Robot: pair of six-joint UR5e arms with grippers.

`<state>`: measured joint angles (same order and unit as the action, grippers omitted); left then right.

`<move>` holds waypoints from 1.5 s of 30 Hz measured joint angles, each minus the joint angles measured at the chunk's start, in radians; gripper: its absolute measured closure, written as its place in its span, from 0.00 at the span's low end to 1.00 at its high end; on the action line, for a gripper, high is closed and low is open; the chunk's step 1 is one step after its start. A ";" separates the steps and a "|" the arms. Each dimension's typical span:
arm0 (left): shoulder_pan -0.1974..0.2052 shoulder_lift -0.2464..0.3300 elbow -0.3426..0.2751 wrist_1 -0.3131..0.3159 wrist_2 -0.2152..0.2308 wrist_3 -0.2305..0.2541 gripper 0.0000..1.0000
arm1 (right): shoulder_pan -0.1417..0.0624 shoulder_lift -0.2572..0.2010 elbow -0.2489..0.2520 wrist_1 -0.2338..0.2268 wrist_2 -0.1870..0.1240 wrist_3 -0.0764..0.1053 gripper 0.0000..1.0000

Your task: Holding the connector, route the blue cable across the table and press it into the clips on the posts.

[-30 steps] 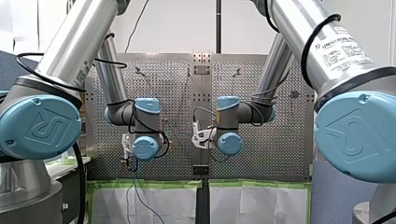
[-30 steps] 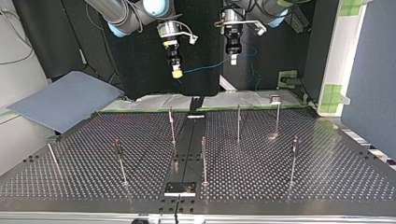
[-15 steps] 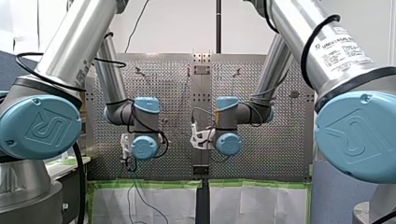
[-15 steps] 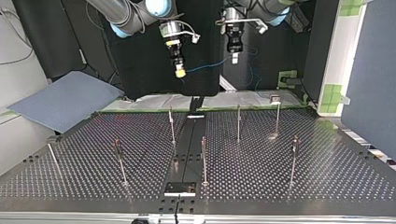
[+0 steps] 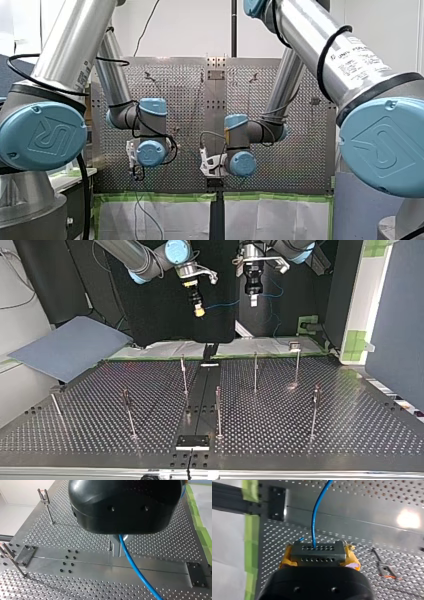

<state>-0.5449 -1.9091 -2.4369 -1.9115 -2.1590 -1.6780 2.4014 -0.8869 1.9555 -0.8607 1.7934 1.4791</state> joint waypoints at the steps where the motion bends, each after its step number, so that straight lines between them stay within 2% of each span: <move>1: 0.000 0.000 0.000 0.000 0.000 0.000 1.00 | 0.000 0.000 0.000 0.010 0.000 0.000 1.00; 7: 0.000 0.000 0.000 0.000 0.000 0.000 1.00 | 0.000 0.000 -0.001 0.076 -0.001 -0.001 1.00; 9: -0.001 -0.004 0.000 0.004 -0.001 0.004 1.00 | -0.001 -0.007 -0.008 0.099 -0.003 -0.006 1.00; 11: -0.002 -0.014 0.005 0.006 -0.002 0.014 1.00 | 0.002 -0.022 -0.023 0.121 -0.003 -0.002 1.00; 13: -0.002 -0.012 0.010 0.001 -0.004 0.020 1.00 | 0.008 -0.038 -0.039 0.140 -0.003 0.008 1.00; 16: 0.007 0.008 0.016 -0.014 -0.019 0.023 1.00 | 0.013 -0.068 -0.069 0.171 -0.013 0.035 1.00; 20: 0.022 0.052 0.044 -0.053 -0.058 0.036 1.00 | 0.010 -0.110 -0.111 0.214 -0.048 0.072 1.00; 23: 0.031 0.081 0.071 -0.081 -0.087 0.046 1.00 | 0.009 -0.142 -0.143 0.246 -0.079 0.083 1.00; 31: 0.060 0.161 0.147 -0.161 -0.166 0.076 1.00 | 0.008 -0.218 -0.219 0.322 -0.134 0.089 1.00; 37: 0.107 0.221 0.168 -0.222 -0.220 0.090 1.00 | 0.018 -0.270 -0.275 0.378 -0.162 0.088 1.00; 40: 0.135 0.251 0.170 -0.251 -0.219 0.090 1.00 | 0.024 -0.270 -0.306 0.404 -0.175 0.087 1.00; 45: 0.185 0.301 0.179 -0.301 -0.187 0.088 1.00 | 0.032 -0.257 -0.359 0.436 -0.191 0.091 1.00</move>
<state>-0.3598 -1.6078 -2.2579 -2.2128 -2.3465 -1.5900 2.4339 -1.1442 1.5968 -0.4251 1.6026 1.5705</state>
